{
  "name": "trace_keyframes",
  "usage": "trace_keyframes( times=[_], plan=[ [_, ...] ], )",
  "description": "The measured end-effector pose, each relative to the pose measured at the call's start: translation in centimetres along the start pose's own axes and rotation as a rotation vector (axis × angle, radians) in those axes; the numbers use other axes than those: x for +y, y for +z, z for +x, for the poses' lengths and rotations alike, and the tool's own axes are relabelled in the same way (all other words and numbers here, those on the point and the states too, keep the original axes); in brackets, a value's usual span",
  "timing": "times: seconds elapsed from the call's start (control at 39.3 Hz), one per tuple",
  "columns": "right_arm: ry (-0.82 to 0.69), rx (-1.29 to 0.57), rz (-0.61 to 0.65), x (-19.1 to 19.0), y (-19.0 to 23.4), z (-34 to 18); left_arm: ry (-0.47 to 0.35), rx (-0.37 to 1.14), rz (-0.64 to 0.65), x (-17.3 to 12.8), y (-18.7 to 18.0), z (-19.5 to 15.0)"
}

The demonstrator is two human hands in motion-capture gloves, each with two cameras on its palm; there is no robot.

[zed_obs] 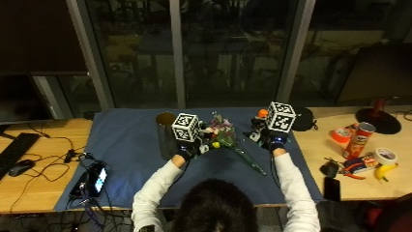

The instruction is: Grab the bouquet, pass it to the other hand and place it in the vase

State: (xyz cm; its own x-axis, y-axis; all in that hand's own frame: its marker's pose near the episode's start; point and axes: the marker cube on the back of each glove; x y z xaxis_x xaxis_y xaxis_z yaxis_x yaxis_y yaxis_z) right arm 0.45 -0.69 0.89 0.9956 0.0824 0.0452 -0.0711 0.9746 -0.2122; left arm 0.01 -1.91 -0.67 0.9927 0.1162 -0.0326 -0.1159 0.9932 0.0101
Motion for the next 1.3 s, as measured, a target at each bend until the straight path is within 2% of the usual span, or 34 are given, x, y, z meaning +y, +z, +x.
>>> trace_keyframes(
  times=[0.31, 0.51, 0.76, 0.86, 0.94, 1.09, 1.22, 1.3],
  plan=[
    [0.11, -0.06, -0.018, -2.7, -1.3, 0.9, 0.0, -0.014, 0.038, 0.0, -1.2, -0.7],
    [0.176, -0.052, -0.013, -4.8, -0.4, 1.4, -0.033, -0.01, 0.07, 0.6, -2.3, -1.4],
    [0.256, -0.049, -0.057, -7.5, 3.4, 3.0, -0.057, -0.009, 0.09, 0.6, -2.3, -2.2],
    [0.267, -0.041, -0.05, -8.8, 6.2, 3.9, -0.063, 0.004, 0.085, 0.8, -2.2, -2.3],
    [0.259, -0.025, -0.029, -9.7, 8.7, 4.4, -0.065, 0.011, 0.084, 0.8, -2.1, -2.4],
    [0.266, 0.004, 0.055, -8.3, 10.5, 3.7, -0.059, 0.017, 0.101, 0.6, -1.8, -2.4],
    [0.265, -0.022, -0.091, -7.8, 13.9, 3.8, -0.05, 0.009, 0.113, 0.7, -1.9, -2.3],
    [0.27, -0.01, -0.132, -7.3, 15.7, 3.8, -0.051, 0.008, 0.106, 0.9, -1.8, -2.2]
  ],
)
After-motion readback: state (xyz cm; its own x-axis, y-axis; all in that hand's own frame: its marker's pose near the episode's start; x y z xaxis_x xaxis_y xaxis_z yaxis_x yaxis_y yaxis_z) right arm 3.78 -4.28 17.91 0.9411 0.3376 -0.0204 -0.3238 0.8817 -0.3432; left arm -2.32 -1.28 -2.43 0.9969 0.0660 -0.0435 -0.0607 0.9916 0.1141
